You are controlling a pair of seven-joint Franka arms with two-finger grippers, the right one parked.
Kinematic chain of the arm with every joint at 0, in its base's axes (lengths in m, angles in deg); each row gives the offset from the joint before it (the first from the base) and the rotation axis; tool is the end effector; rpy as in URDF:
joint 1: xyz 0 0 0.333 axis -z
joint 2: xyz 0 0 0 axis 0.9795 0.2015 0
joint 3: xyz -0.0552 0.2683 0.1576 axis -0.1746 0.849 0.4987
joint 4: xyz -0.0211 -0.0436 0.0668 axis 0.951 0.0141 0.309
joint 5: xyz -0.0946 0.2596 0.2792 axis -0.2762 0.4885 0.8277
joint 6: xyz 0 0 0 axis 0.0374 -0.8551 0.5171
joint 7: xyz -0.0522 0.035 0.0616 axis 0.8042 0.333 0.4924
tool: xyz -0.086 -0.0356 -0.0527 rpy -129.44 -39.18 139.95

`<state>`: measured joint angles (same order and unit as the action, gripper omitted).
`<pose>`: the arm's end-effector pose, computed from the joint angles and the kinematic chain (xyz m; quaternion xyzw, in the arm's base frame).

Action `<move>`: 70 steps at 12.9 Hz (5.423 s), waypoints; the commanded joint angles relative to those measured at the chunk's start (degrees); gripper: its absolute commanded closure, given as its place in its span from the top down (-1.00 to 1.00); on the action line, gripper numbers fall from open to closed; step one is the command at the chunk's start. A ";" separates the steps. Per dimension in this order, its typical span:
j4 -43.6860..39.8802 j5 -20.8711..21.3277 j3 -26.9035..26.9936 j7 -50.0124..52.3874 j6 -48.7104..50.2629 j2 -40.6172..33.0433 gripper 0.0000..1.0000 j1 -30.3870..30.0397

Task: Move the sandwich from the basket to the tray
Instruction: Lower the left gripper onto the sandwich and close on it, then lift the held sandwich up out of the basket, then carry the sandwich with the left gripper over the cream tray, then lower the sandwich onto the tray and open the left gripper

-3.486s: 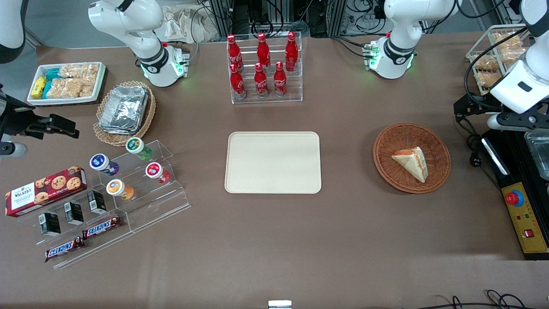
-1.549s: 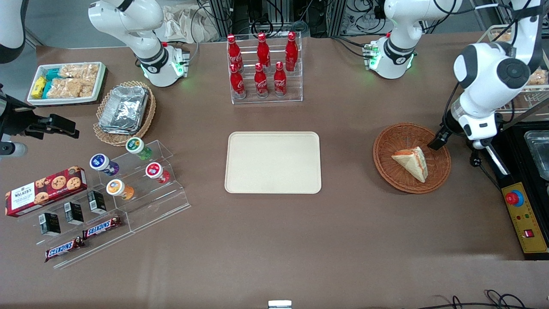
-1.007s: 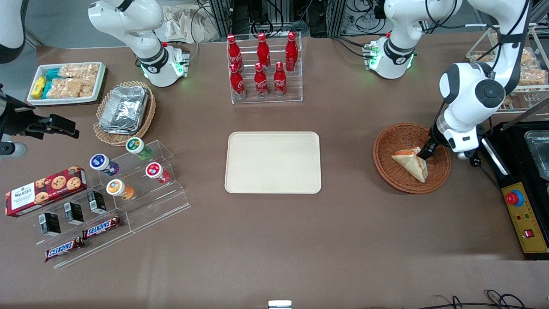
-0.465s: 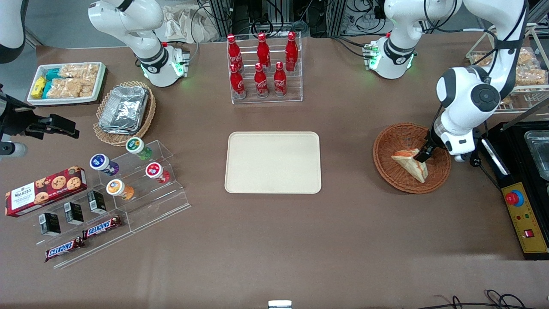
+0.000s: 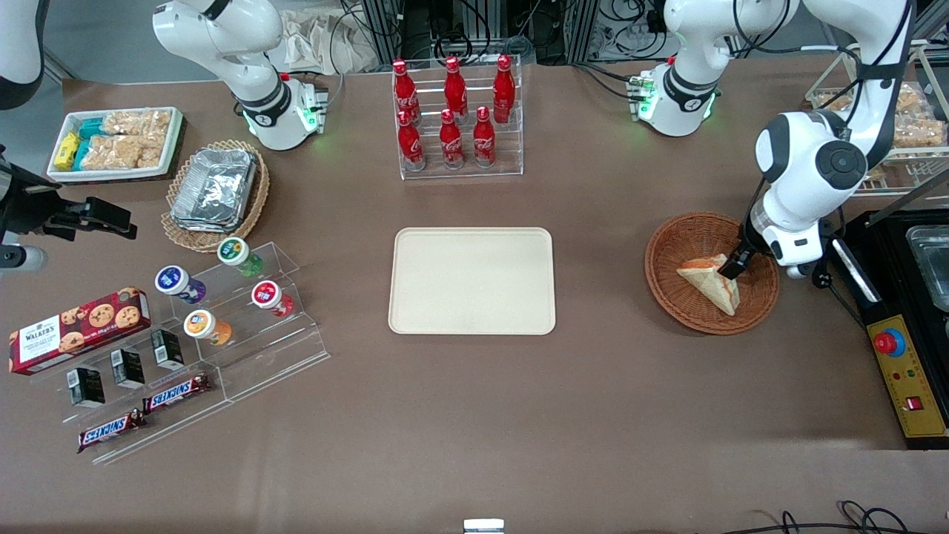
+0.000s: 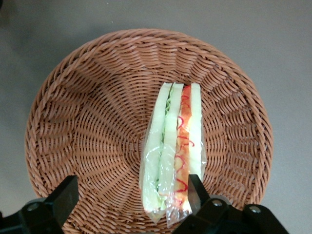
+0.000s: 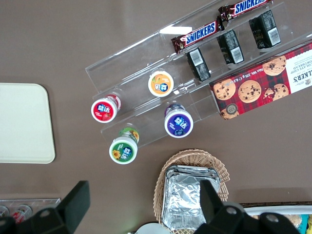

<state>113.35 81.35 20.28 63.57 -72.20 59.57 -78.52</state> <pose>0.4707 -0.0040 0.2927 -0.8886 -0.4586 -0.0059 0.0086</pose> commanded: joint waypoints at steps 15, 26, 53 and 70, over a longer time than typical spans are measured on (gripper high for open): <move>0.34 0.64 -2.21 3.11 -9.78 7.37 -0.48 0.23; -9.73 0.64 -2.12 -11.10 12.83 -2.46 -1.00 0.23; -26.67 -1.21 -27.34 -15.90 21.81 6.05 -1.00 8.48; -30.33 24.89 -27.26 14.01 4.72 30.49 0.44 16.22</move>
<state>84.21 104.17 -7.27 74.64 -66.19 89.11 -63.50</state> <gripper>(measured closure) 0.806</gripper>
